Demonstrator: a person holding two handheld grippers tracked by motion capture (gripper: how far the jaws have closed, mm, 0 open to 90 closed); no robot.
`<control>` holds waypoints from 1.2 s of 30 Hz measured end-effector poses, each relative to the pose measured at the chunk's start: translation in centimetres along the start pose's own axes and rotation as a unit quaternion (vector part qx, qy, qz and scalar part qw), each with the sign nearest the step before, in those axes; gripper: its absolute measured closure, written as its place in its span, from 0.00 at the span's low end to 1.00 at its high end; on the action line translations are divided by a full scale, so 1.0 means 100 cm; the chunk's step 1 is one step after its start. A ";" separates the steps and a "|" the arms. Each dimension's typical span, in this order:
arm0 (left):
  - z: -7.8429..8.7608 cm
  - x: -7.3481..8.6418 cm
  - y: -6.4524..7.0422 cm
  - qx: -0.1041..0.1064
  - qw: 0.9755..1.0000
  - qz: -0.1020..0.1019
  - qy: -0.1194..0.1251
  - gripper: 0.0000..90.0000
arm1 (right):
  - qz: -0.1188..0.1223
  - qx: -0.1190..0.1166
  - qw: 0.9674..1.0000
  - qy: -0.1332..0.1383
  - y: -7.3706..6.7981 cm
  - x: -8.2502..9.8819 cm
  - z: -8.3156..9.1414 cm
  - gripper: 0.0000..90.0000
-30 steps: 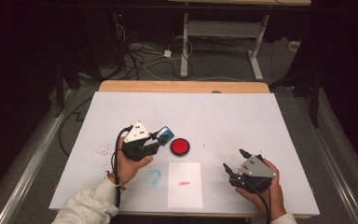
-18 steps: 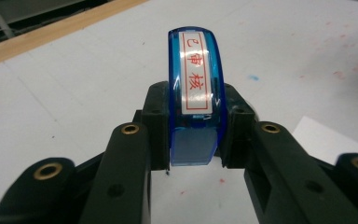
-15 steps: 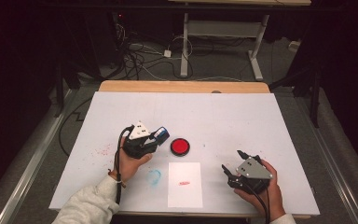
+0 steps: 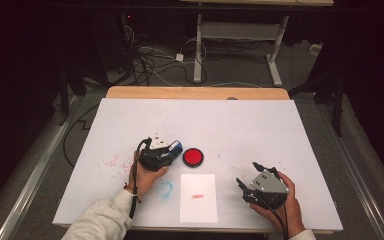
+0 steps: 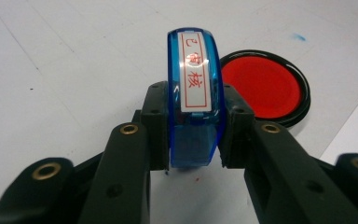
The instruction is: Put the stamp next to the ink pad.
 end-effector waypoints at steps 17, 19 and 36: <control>-0.001 0.000 0.001 -0.007 1.000 -0.001 0.002 0.67 | 0.003 -0.003 1.000 -0.002 -0.002 0.001 -0.001 0.34; 0.000 -0.002 0.001 -0.008 1.000 -0.005 0.005 0.65 | 0.003 -0.003 1.000 -0.001 -0.001 0.000 0.000 0.34; 0.015 -0.024 0.003 -0.020 0.997 -0.062 0.042 0.45 | 0.012 -0.004 1.000 0.000 -0.004 -0.002 0.000 0.34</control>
Point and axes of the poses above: each handheld gripper's, and its own axes: z roughly backward along the jaws, x roughly out of its underside, y roughly to its right, the point moved 9 cm from there along -z, roughly forward along the jaws, and after that the axes turned 11 degrees about y, right-handed, at the moved point
